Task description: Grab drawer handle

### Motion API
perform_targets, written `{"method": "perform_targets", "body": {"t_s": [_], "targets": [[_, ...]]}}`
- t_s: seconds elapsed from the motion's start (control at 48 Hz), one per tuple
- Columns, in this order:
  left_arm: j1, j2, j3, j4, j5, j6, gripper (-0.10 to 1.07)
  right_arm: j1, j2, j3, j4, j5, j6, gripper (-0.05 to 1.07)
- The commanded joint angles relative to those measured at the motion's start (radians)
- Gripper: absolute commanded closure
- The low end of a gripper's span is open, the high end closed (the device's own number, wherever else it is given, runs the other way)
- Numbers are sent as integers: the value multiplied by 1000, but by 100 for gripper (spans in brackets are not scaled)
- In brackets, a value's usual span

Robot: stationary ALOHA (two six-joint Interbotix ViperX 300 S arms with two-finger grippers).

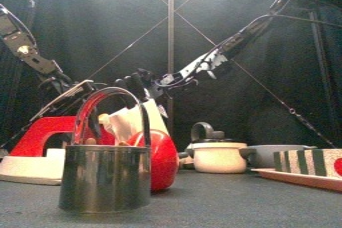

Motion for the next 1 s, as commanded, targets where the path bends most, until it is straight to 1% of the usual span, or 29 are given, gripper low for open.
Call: {"method": "perform_targets", "body": {"t_s": [0.0, 0.271, 0.417, 0.521, 0.667, 0.75, 0.979], "targets": [[12, 9, -21, -8, -15, 0, 15, -2, -21, -3, -8, 0, -2, 78], [20, 17, -21, -54, -51, 2, 15, 0, -21, -2, -11, 2, -2, 78], [20, 18, -21, -58, -57, 2, 16, -2, -21, -2, -12, 0, -2, 78], [20, 28, -21, -58, -57, 2, 20, -2, -21, -2, -12, 0, -2, 78], [20, 40, -23, -64, -57, 2, 30, -2, -21, -2, -17, 0, -2, 78], [20, 43, -23, -64, -57, 2, 33, 0, -23, -2, -23, 0, -2, 78], [14, 37, -15, -74, -57, 2, 35, 3, -21, -3, -23, 0, -2, 78]]}}
